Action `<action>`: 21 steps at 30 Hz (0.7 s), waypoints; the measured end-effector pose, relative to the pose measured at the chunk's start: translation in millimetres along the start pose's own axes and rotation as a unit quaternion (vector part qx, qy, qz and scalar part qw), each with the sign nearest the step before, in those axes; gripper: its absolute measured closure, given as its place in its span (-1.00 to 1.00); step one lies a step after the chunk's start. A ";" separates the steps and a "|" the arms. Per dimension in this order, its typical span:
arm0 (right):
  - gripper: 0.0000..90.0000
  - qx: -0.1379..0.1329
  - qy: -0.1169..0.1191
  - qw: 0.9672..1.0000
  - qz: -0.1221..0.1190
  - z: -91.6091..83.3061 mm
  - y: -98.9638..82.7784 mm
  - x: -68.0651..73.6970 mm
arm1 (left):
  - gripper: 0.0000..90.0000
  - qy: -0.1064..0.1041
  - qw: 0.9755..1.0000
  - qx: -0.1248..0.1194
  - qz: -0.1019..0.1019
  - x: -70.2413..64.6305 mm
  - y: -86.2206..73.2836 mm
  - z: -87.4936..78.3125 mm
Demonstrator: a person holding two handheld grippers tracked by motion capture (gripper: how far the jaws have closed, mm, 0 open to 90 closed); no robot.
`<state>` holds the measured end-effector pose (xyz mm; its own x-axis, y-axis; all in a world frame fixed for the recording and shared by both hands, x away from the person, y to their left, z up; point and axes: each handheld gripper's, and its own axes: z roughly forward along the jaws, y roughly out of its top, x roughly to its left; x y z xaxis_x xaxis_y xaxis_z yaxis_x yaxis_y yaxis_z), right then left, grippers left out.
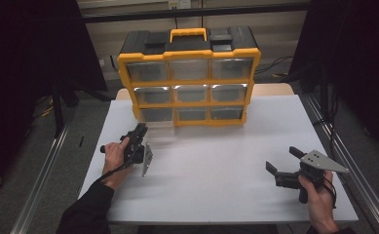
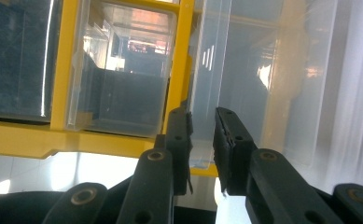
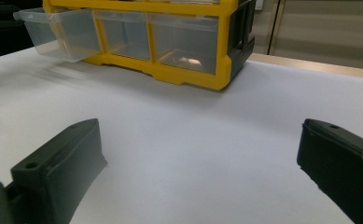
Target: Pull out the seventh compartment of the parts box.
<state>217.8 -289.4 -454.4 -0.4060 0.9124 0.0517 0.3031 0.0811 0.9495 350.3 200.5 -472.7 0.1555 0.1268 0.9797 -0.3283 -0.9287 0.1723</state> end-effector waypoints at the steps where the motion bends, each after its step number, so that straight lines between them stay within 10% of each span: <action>1: -1.00 0.000 0.000 1.000 0.001 -0.1 0.1 -0.1 | 0.71 -0.005 1.000 0.003 0.001 0.5 -0.2 -3.1; 21: -1.00 0.000 -0.001 1.000 -0.001 0.3 0.2 0.6 | 0.71 -0.004 1.000 -0.017 -0.022 -0.3 -0.6 -10.4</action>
<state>217.9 -288.7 -454.2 -0.4058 0.9126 0.0492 0.3023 0.0832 0.9496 340.8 204.7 -472.0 0.1785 0.1651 0.9700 -0.3514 -0.9101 0.2196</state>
